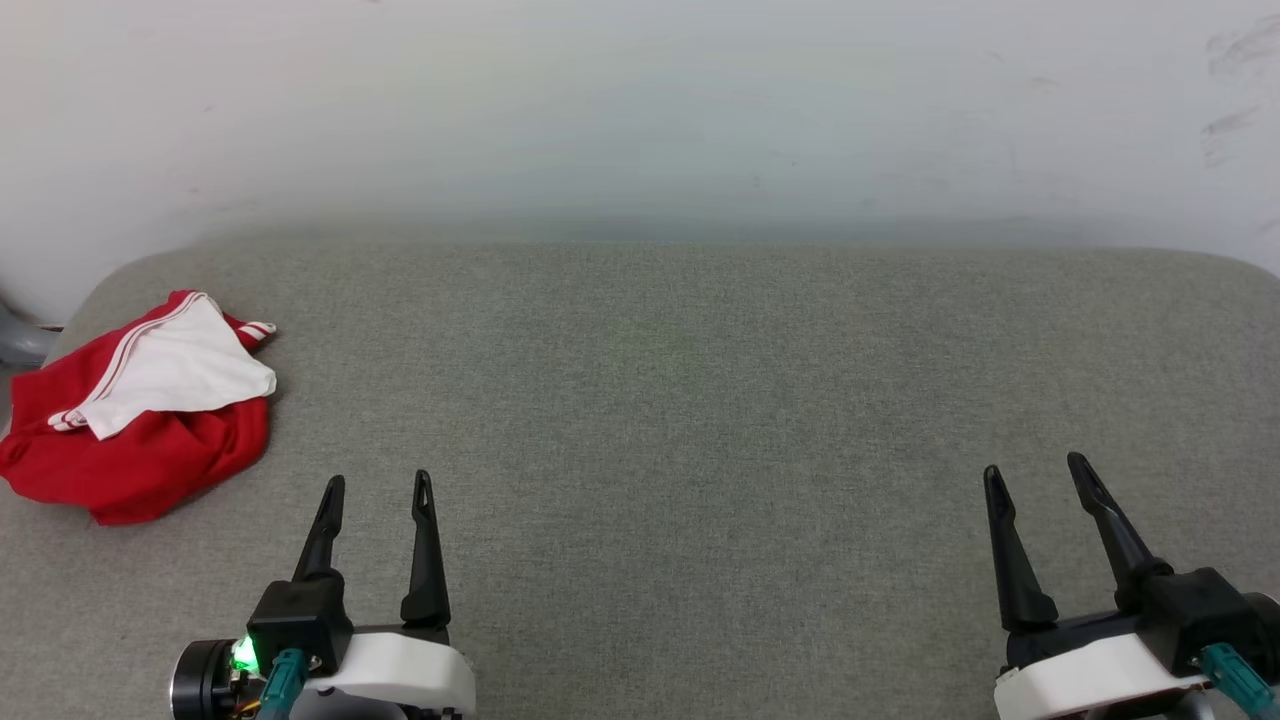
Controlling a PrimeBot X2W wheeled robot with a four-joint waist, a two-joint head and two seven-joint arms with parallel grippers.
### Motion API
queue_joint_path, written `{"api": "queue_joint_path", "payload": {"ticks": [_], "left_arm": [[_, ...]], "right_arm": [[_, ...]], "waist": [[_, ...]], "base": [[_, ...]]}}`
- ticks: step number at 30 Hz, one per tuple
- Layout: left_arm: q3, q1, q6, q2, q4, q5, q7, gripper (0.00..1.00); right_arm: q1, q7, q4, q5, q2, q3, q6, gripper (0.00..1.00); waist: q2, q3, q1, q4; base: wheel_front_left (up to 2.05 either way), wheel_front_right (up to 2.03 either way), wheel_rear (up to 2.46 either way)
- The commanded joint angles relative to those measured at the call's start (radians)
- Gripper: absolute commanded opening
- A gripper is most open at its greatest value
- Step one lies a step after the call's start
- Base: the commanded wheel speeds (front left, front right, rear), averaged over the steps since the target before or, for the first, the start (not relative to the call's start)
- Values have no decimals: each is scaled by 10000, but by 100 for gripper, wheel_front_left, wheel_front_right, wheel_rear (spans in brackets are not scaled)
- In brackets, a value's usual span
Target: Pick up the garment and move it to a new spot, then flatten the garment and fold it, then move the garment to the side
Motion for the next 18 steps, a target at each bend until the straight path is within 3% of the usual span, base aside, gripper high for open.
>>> {"api": "queue_joint_path", "payload": {"ticks": [1,7,18], "left_arm": [[51,75,-33,-7,-38,241,-94,100],[112,114,-119,-59,-51,613,-203,100],[243,120,-262,-112,69,522,-191,100]], "right_arm": [[72,-102,-92,-155,19,11,-6,100],[79,-189,-96,-218,20,-15,-7,100],[93,-188,140,933,20,-152,-7,100]], "waist": [[0,0,0,1],[0,15,0,-5],[0,7,0,2]], "base": [[0,0,0],[0,0,0],[0,0,0]]}}
